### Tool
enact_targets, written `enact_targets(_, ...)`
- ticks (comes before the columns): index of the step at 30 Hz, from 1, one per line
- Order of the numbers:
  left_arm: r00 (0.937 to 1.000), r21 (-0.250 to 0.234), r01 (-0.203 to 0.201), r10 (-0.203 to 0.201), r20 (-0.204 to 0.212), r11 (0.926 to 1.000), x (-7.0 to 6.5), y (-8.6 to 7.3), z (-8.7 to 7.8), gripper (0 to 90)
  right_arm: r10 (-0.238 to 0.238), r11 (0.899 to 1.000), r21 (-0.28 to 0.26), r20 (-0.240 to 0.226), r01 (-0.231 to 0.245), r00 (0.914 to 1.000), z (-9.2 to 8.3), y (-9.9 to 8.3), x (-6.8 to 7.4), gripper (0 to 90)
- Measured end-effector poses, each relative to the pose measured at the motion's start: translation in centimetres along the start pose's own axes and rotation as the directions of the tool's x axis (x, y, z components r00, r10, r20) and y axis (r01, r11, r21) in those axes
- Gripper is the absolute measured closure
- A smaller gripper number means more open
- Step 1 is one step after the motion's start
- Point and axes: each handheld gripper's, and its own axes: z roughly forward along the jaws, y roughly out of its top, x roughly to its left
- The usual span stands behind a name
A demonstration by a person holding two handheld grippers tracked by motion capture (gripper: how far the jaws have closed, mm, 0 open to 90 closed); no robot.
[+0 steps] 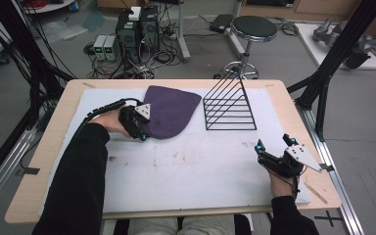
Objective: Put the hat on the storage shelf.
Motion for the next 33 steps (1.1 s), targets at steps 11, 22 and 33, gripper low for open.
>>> enact_targets(11,0.9998,-0.019,0.011,-0.011,0.016,0.9998,0.4,-0.1,0.2,28.9,0.002,1.000,0.009,-0.007,-0.002,1.0000,0.3,0.0,0.0,7.0)
enact_targets(22,0.9996,-0.038,0.023,-0.022,0.018,0.9990,0.5,0.3,0.3,38.2,0.003,1.000,0.011,-0.010,-0.003,0.9999,0.4,0.0,0.0,7.0)
enact_targets(33,0.9990,-0.018,-0.015,0.015,-0.041,0.9997,0.3,1.0,0.0,76.7,0.006,1.000,0.012,-0.013,-0.006,0.9999,0.3,0.0,0.0,7.0)
